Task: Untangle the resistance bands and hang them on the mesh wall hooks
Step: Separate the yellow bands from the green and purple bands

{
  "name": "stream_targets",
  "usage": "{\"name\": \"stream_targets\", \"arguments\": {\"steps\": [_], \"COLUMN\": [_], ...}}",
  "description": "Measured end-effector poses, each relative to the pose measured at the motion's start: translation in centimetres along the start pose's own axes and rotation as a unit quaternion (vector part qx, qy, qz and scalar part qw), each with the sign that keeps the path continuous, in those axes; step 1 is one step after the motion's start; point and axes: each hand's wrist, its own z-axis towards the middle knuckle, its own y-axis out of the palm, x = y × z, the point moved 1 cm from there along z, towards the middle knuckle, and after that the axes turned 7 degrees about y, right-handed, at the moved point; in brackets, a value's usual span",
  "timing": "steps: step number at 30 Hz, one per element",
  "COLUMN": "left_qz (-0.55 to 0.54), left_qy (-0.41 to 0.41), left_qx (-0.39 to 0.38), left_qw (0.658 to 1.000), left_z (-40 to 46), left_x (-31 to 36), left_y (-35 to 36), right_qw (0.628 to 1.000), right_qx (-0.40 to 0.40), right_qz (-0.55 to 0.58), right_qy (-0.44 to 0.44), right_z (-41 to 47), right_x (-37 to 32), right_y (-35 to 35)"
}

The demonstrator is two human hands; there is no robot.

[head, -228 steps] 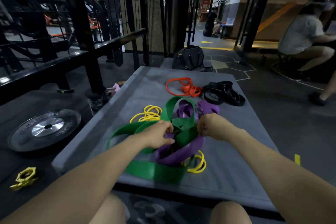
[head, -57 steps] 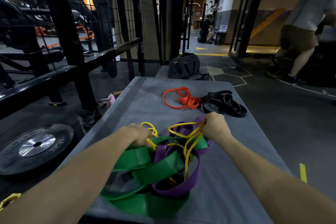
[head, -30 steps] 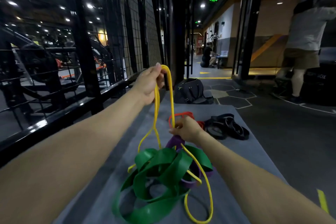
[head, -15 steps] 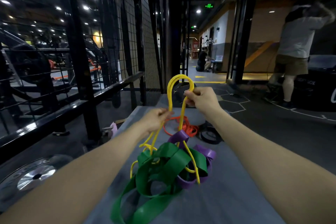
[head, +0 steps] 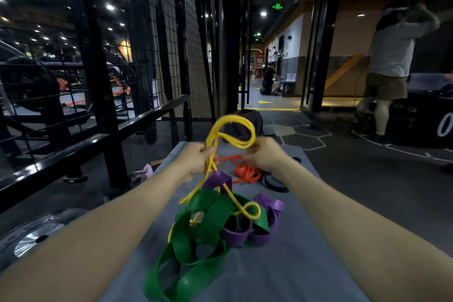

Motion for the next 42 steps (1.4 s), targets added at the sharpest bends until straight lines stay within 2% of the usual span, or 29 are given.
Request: {"name": "stream_targets", "arguments": {"steps": [3,6,8,12,17,20,24,27,33,36,39,42], "left_qz": [-0.056,-0.101,-0.127,-0.120,-0.101,-0.089,-0.103,-0.106,-0.089,-0.024,0.055,0.082], "left_qy": [-0.001,0.013,0.019,0.020,0.020,0.016,-0.011,-0.037,-0.080,-0.078,-0.065,-0.076], "left_qx": [0.016,0.030,0.048,0.100,0.151,0.177,0.248,0.271,0.306,0.282,0.226,0.186], "left_qw": [0.998,0.994,0.991,0.988,0.983,0.980,0.963,0.956,0.944,0.956,0.970,0.976], "left_z": [-0.1,-0.1,0.0,0.3,0.6,1.0,1.7,1.8,1.4,0.8,0.2,-0.3], "left_x": [1.2,2.4,3.1,3.6,4.1,4.2,2.9,0.5,-3.6,-5.1,-6.1,-7.3], "left_y": [-1.0,-1.3,-1.7,-3.1,-4.2,-4.5,-5.9,-6.5,-6.4,-5.7,-5.0,-5.4], "right_qw": [0.993,0.980,0.979,0.987,0.992,0.991,0.987,0.991,0.987,0.986,0.988,0.988], "right_qx": [-0.106,-0.148,-0.121,-0.010,0.072,0.090,0.118,0.113,0.100,0.099,0.065,0.042], "right_qz": [-0.044,-0.103,-0.124,-0.127,-0.094,-0.090,-0.095,-0.077,-0.120,-0.124,-0.141,-0.145], "right_qy": [-0.015,-0.083,-0.106,-0.098,-0.049,-0.050,-0.045,-0.008,0.049,0.052,0.011,-0.021], "right_z": [-0.7,-1.0,-1.3,-1.1,-0.7,-0.8,-0.9,-1.1,-2.4,-3.2,-4.1,-4.8], "right_x": [1.0,0.4,-0.4,-0.9,-0.6,-1.0,-0.4,1.5,6.1,7.2,6.8,6.3], "right_y": [2.8,4.8,5.2,3.6,0.4,-1.1,-2.8,-3.3,-2.5,-2.2,-1.2,-0.5]}}
